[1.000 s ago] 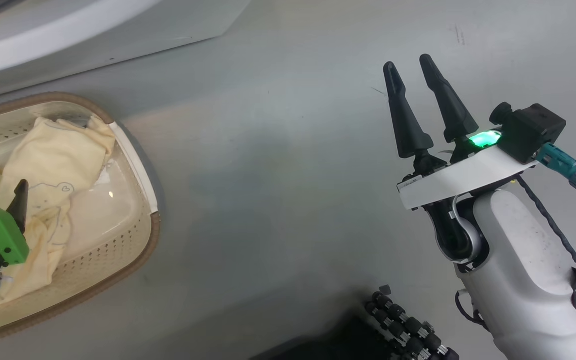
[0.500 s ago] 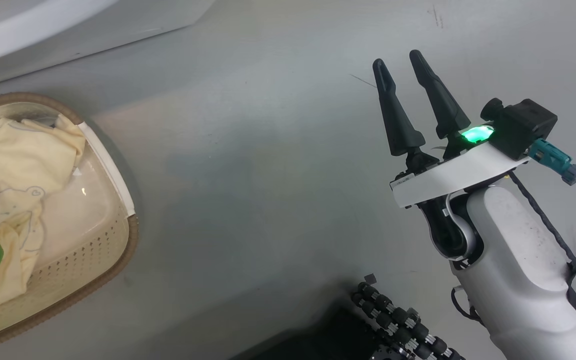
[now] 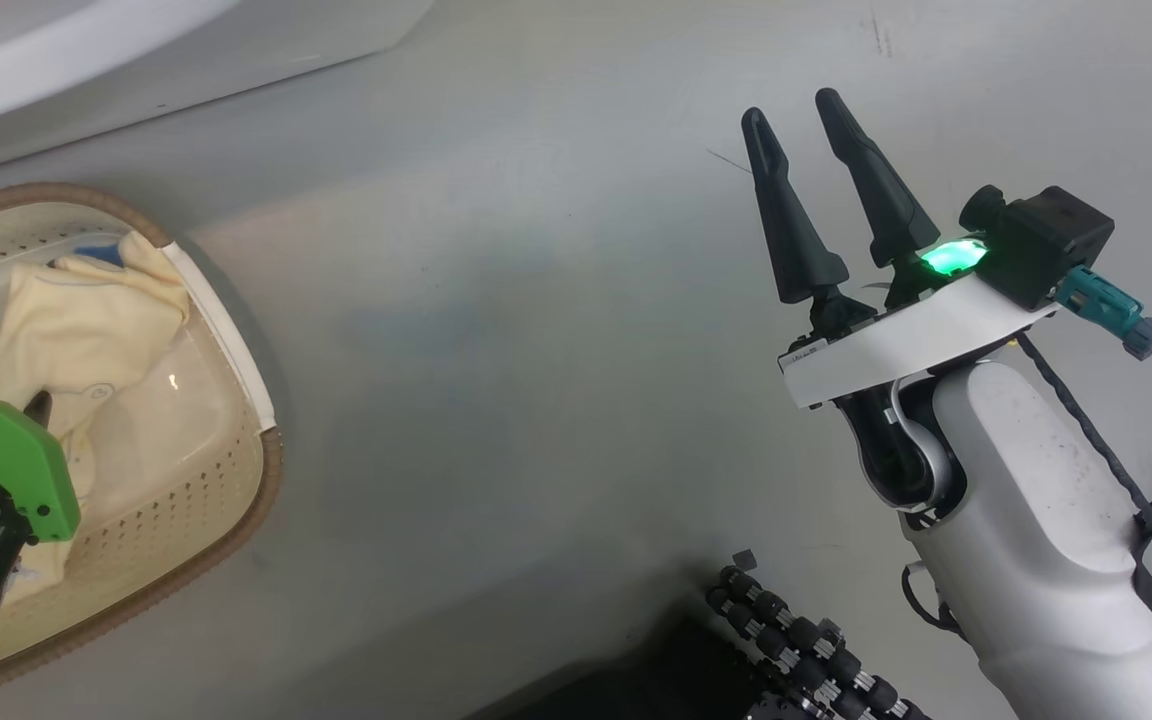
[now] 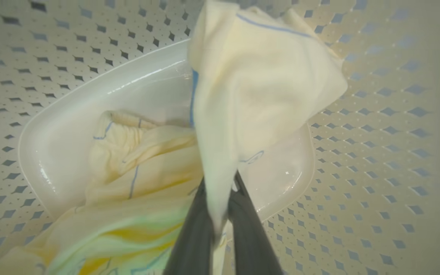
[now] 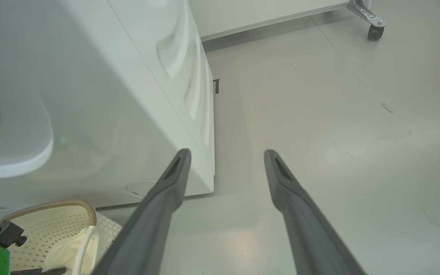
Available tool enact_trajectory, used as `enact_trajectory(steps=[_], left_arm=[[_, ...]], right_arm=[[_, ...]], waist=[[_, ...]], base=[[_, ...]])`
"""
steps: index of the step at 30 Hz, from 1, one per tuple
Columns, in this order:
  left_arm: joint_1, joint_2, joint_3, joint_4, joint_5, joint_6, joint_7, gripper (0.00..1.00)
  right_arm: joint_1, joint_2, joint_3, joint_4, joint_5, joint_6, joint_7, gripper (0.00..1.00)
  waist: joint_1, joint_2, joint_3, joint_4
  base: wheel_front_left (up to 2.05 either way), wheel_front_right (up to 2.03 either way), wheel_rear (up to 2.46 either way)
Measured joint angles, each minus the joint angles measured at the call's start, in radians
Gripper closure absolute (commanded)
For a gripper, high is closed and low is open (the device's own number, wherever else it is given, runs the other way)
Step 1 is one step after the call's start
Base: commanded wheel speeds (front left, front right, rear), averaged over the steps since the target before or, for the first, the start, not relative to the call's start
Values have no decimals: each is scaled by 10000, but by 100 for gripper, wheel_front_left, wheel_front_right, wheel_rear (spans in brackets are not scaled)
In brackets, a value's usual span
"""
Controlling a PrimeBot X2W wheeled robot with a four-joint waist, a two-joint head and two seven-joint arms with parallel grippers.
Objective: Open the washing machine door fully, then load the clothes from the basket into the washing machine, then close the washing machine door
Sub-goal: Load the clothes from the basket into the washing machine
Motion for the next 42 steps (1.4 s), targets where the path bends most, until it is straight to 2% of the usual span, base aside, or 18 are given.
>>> enact_trajectory(steps=[5,17,35,42], left_arm=[[-7,-38,-303,-109,-280,0,-311,100],[432,-472,-355,-621,-1444,0,-1942,100],[1597,-729,-1151,-1850,-2485,0,-3833,100],[1844,-834,-1398,-2420,-2736,0,-4171,100]], right_arm=[[0,19,-109,38,0,0,0,0],[29,59,-443,199,-31,0,0,0],[699,-366,-771,548,-63,0,0,0],[1060,-623,-928,658,-61,0,0,0]], waist=[[0,0,-186,87],[0,0,-1064,412],[-1,0,-2908,1272],[-1,0,-3658,1662]], base=[[0,0,0],[0,0,0],[0,0,0],[0,0,0]])
